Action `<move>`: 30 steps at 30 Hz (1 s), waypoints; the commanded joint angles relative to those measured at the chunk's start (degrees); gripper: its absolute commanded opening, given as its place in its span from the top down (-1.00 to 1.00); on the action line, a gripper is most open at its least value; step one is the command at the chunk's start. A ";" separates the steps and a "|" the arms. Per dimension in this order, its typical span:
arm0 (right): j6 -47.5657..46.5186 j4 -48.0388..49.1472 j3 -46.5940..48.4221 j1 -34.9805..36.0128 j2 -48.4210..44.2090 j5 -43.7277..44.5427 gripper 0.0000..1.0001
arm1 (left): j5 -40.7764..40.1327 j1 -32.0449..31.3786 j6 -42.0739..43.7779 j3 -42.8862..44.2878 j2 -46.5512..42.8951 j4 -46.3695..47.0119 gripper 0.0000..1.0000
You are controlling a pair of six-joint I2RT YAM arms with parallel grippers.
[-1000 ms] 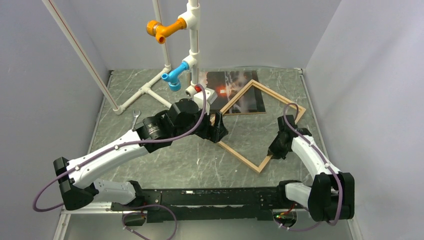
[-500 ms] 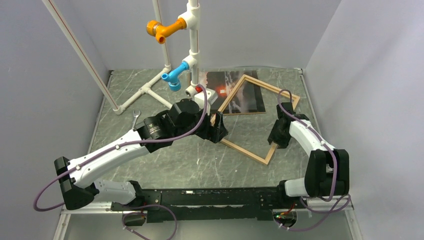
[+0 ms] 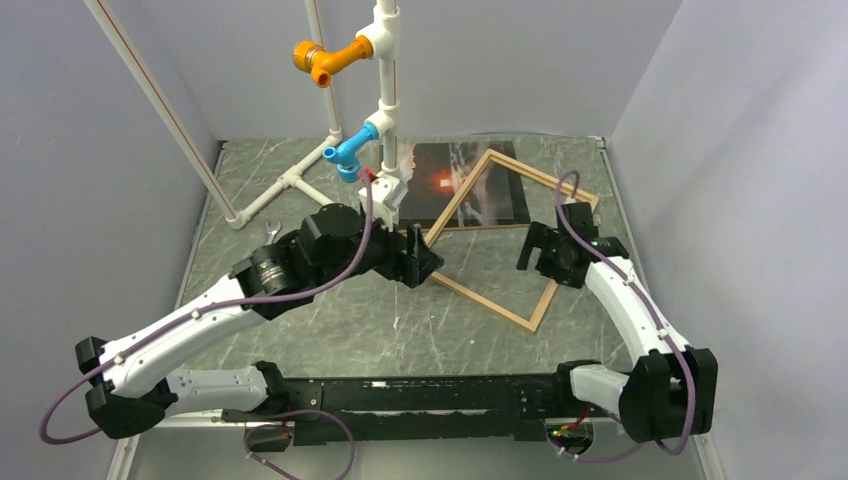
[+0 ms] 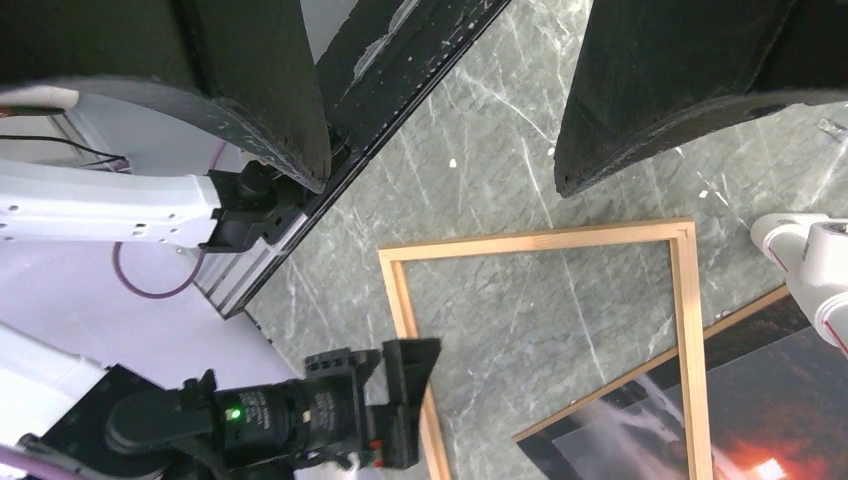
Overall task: Put the photo into the frame
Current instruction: Adjust the photo frame at the corner of the board.
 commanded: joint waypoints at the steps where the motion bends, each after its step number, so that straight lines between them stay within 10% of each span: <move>1: -1.94 3.53 3.65 10.55 0.53 -3.77 -0.99 | -0.18 -0.08 -0.96 -3.92 -5.93 7.08 -0.71; 13: -4.22 1.75 22.44 40.95 30.58 12.27 -0.98 | -1.78 0.07 -1.83 -8.78 -12.46 10.75 -0.76; 25: -7.41 7.21 21.65 42.58 37.79 11.16 -0.50 | -3.26 0.11 -1.24 -8.98 -12.63 9.31 -0.76; 30: -8.77 10.17 16.73 42.66 35.36 7.68 0.01 | -3.50 0.11 -1.15 -8.93 -12.04 9.18 -0.77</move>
